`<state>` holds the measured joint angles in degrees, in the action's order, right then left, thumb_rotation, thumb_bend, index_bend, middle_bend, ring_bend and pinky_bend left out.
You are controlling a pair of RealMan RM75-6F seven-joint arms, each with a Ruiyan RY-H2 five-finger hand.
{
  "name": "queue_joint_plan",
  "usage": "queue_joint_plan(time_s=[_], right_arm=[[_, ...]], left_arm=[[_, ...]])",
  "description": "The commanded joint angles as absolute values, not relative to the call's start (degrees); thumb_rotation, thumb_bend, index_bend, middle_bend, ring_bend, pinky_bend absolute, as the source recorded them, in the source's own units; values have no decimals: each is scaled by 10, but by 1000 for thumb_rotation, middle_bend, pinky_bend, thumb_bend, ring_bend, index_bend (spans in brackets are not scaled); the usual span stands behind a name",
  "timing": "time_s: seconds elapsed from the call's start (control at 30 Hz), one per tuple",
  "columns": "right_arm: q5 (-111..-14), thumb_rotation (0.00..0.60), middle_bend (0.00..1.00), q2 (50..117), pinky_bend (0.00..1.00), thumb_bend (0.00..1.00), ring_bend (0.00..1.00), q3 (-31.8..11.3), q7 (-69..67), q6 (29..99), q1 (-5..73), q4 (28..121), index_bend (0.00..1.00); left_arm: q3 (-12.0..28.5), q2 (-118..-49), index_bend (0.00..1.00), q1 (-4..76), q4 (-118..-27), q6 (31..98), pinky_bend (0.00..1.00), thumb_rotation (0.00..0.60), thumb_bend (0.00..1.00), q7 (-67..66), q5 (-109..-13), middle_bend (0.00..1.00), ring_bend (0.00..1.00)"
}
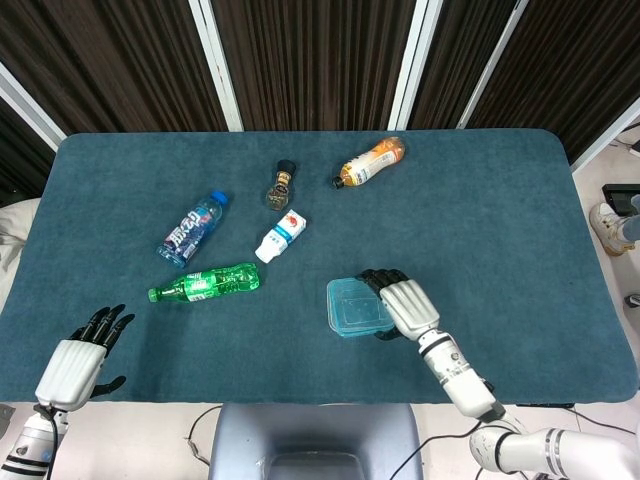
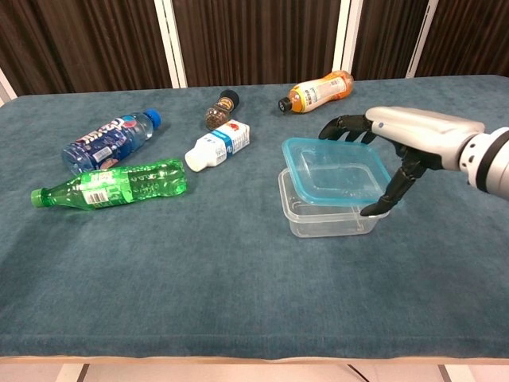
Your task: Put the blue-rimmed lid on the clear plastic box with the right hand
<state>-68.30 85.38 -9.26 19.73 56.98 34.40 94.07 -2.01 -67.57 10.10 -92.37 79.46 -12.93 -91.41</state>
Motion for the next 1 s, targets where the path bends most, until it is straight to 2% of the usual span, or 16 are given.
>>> queue_joint_plan(time_s=[0.03, 0.2, 0.3, 0.43, 0.8, 1.0], right_arm=[[-675, 600, 444, 859, 447, 145, 498, -92, 204, 569, 347, 937, 257], [-662, 600, 366, 865, 356, 145, 378, -90, 207, 563, 354, 931, 221], [-659, 600, 271, 866, 272, 145, 262, -88, 207, 558, 356, 931, 179], [-658, 600, 174, 867, 237, 146, 163, -85, 205, 556, 359, 927, 137], [-655, 600, 145, 876, 221, 145, 145, -84, 196, 559, 364, 913, 120], [-645, 600, 111, 858, 200, 145, 119, -75, 193, 547, 363, 928, 93]], left_arm=[[-21, -675, 152, 101, -924, 794, 402, 600, 433, -128, -916, 74, 95], [-22, -675, 154, 102, -925, 793, 402, 600, 433, -130, -918, 75, 98], [-22, -676, 155, 102, -925, 792, 402, 600, 433, -132, -917, 77, 100], [-22, -675, 155, 102, -925, 793, 402, 600, 433, -131, -917, 80, 102], [-23, -675, 156, 103, -924, 792, 402, 600, 433, -132, -919, 83, 102], [-22, -675, 157, 103, -925, 792, 402, 600, 433, -130, -918, 85, 103]])
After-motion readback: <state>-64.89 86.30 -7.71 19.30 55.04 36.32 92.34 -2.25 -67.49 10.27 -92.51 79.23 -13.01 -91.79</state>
